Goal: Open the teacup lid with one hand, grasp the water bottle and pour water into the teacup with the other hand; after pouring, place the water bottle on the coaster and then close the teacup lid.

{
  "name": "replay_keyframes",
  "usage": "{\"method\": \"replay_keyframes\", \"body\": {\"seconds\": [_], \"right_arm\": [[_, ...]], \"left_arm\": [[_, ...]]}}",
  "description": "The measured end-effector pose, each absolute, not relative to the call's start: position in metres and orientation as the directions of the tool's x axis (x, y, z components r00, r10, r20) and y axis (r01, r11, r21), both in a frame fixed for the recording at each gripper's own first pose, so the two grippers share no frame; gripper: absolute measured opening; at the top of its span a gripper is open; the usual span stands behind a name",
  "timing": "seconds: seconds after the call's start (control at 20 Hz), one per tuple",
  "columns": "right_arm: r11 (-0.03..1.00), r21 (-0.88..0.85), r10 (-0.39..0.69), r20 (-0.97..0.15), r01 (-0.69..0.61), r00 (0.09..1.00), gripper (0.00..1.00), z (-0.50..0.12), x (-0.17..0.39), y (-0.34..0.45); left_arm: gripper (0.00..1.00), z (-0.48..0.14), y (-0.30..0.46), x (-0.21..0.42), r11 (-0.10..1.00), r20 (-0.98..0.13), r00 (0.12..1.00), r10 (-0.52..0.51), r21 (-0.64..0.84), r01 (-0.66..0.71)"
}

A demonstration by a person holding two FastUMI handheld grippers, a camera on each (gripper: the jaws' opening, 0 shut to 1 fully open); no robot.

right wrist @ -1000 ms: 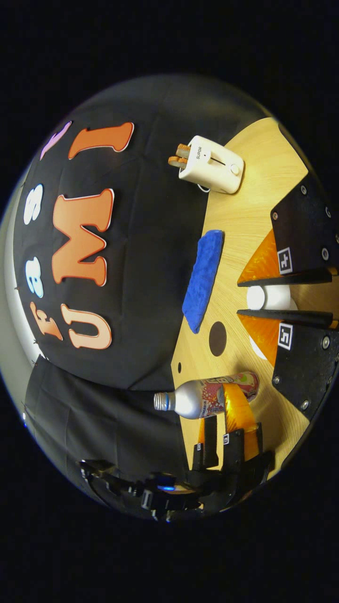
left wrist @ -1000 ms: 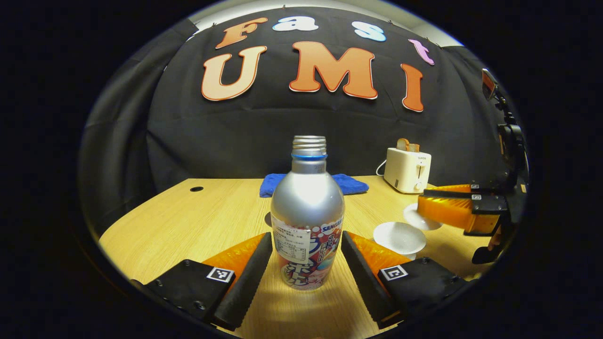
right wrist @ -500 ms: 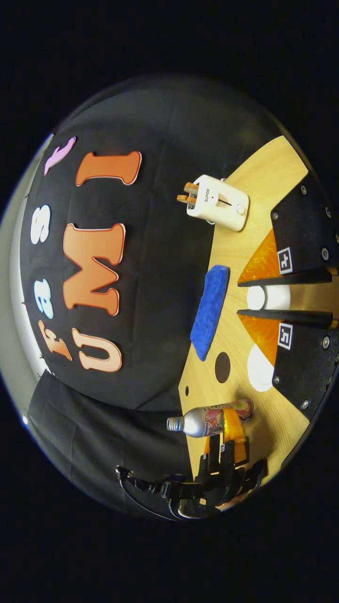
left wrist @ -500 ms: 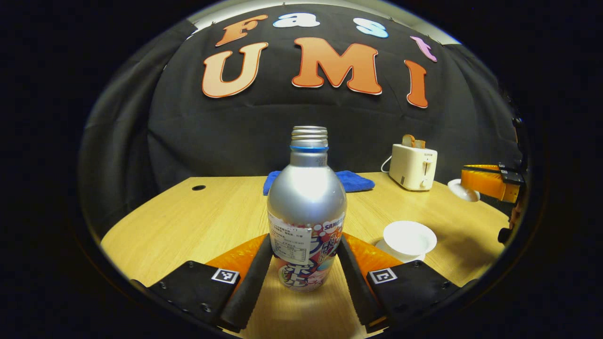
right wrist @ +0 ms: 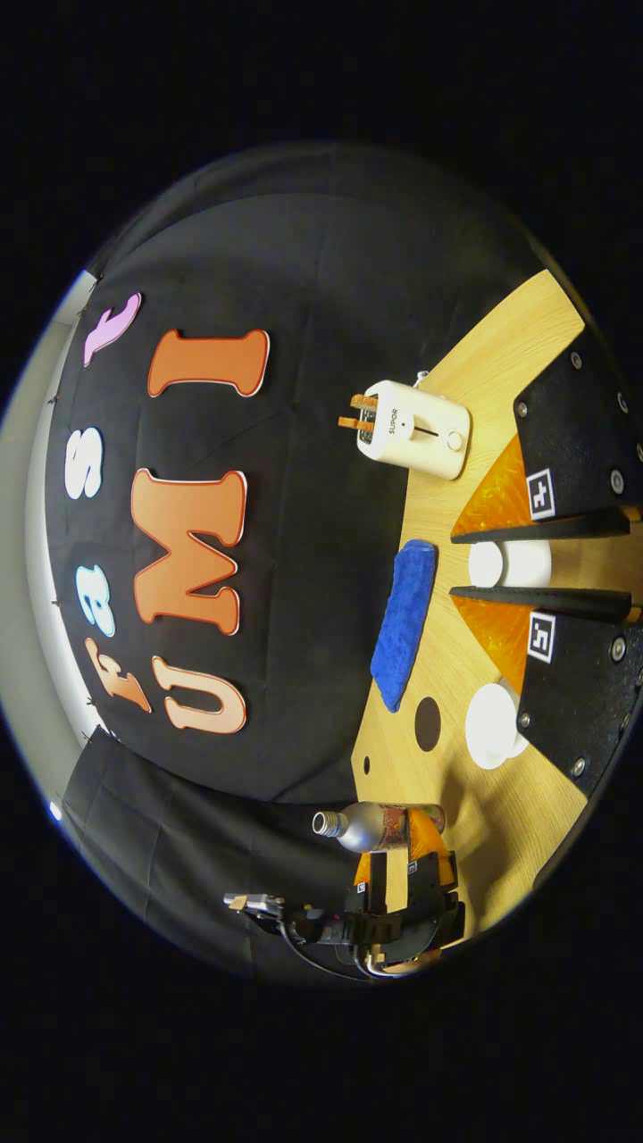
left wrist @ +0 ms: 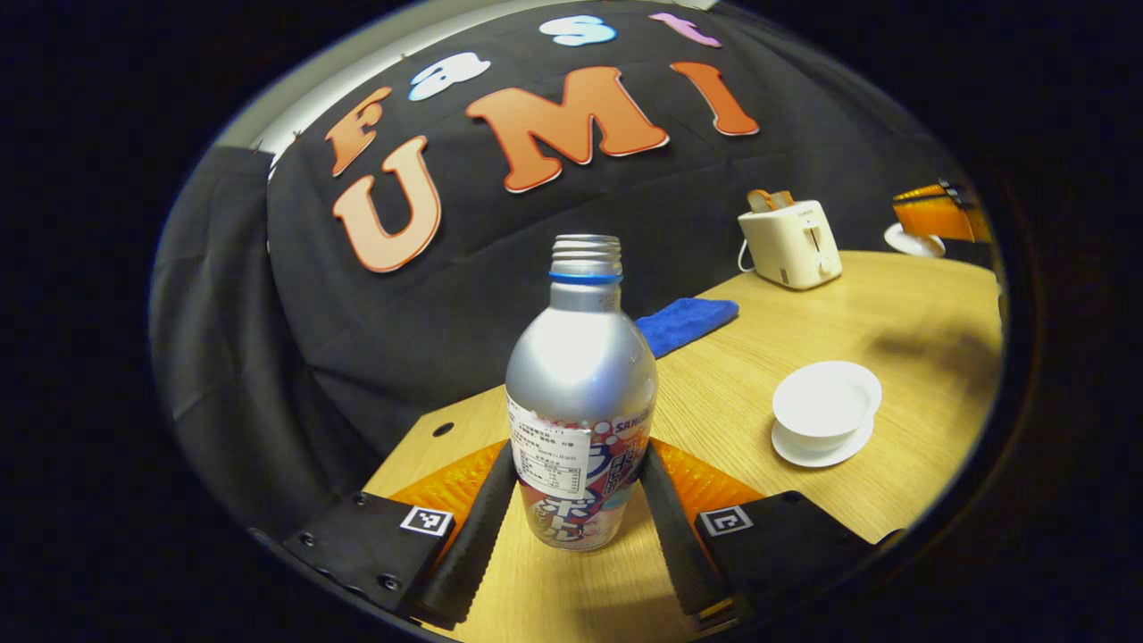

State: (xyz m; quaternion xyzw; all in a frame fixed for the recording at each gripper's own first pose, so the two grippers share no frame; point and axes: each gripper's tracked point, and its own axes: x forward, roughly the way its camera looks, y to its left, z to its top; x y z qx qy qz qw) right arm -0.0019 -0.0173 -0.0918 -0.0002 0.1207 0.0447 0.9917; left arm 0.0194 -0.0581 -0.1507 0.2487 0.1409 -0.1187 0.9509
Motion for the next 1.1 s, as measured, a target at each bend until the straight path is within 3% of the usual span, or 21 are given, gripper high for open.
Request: {"method": "replay_keyframes", "body": {"seconds": [0.05,0.15,0.4,1.1], "right_arm": [[0.997,0.009,0.080,-0.238,-0.080,0.968,0.23,-0.091,-0.003,-0.022],[0.998,0.003,0.064,-0.237,-0.065,0.969,0.23,-0.091,-0.007,-0.031],[0.999,0.023,0.038,-0.235,-0.034,0.971,0.23,-0.092,-0.015,-0.048],[0.998,0.050,-0.011,-0.228,0.023,0.974,0.23,-0.093,-0.033,-0.082]], "left_arm": [[0.85,-0.147,-0.060,0.020,0.820,-0.314,0.937,-0.152,0.489,0.297],[0.82,-0.144,-0.066,0.019,0.762,-0.293,0.946,-0.140,0.578,0.292],[0.85,-0.140,-0.068,0.015,0.516,-0.226,0.970,-0.091,0.822,0.240],[0.85,-0.121,-0.081,0.013,0.059,-0.147,0.979,-0.143,0.986,0.157]]}}
